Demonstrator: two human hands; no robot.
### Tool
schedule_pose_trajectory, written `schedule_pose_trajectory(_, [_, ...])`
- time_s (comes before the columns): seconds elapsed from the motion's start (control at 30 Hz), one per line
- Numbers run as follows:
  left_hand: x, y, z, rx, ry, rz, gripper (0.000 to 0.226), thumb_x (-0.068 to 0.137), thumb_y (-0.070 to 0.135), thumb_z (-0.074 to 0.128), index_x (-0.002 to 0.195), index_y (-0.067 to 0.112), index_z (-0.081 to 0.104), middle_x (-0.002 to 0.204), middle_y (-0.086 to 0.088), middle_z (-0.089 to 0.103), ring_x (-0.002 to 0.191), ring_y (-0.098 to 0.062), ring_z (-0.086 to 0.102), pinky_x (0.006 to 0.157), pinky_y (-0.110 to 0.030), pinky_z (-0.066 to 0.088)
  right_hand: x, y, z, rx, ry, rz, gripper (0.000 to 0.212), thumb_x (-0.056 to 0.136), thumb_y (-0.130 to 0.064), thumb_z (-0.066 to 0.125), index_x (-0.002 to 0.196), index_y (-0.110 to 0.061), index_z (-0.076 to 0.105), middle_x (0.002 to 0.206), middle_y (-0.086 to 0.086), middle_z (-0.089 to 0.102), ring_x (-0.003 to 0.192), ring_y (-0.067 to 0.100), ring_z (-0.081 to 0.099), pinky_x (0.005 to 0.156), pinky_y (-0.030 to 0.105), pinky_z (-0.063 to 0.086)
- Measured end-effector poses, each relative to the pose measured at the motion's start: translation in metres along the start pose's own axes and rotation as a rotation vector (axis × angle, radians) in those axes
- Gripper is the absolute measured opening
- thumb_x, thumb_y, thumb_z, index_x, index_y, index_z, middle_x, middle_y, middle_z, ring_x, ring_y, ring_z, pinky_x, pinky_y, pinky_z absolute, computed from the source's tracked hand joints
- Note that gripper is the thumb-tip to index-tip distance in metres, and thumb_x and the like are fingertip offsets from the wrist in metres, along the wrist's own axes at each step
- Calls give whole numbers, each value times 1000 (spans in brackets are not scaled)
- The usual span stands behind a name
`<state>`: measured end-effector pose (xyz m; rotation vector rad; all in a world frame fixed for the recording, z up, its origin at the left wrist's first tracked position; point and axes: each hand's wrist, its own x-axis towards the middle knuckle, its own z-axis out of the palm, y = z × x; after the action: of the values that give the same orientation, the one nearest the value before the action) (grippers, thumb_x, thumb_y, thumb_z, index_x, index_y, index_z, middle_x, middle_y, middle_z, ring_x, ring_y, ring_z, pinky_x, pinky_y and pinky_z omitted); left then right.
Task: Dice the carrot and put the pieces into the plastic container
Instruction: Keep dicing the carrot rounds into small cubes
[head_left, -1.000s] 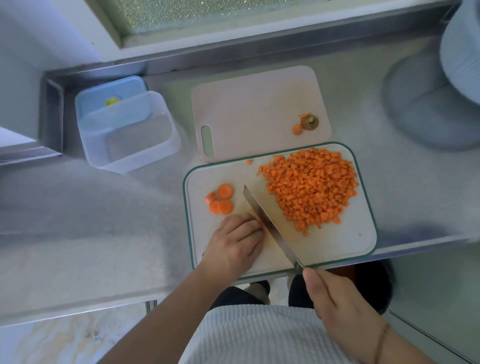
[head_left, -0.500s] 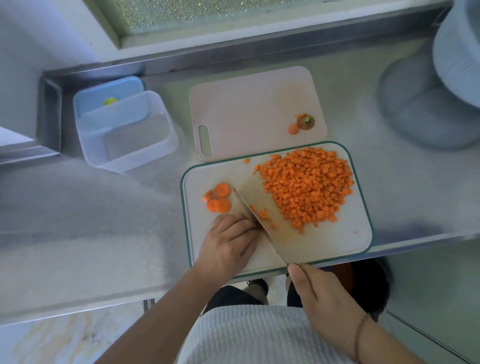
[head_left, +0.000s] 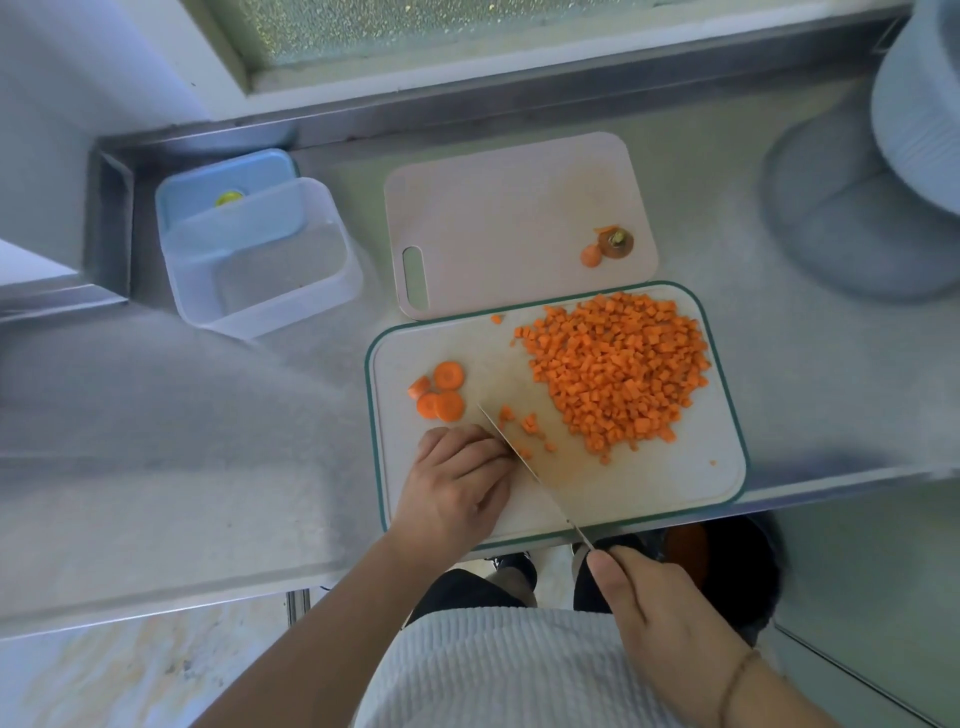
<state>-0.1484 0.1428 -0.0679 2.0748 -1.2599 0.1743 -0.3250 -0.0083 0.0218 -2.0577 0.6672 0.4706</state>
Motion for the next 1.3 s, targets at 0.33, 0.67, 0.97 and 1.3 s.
schedule_pose_trajectory(0.33, [4, 3, -9, -130, 172, -238, 10, 85, 6, 65, 81, -1, 72, 87, -8, 67, 88, -19, 59, 81, -32, 50, -1, -8, -4, 154, -63, 21, 42, 89, -54, 29, 65, -24, 47, 51, -4, 48, 52, 9, 46, 62, 36, 41])
schedule_pose_trajectory(0.67, [4, 2, -5, -47, 88, -176, 4, 83, 4, 69, 81, 3, 72, 84, -5, 67, 80, -22, 61, 77, -39, 53, 19, -6, -49, 521, -70, 261, 45, 99, -44, 31, 69, -11, 35, 51, -1, 26, 37, 7, 20, 35, 16, 19])
schedule_pose_trajectory(0.97, [55, 44, -44, -137, 375, -150, 22, 100, 33, 53, 108, 13, 49, 110, 10, 42, 103, -18, 49, 94, -26, 41, 19, 11, -82, -306, 83, -157, 58, 81, -74, 18, 80, -25, 48, 66, -4, 59, 65, 10, 58, 57, 29, 40])
schedule_pose_trajectory(1.3, [107, 43, -13, 329, -399, -176, 34, 88, 50, 47, 67, 25, 54, 68, 8, 58, 68, -20, 56, 68, -35, 45, 39, 14, -115, -780, 54, -263, 130, 42, -76, -43, 122, -27, 46, 116, -4, 62, 98, 22, 64, 66, 32, 36])
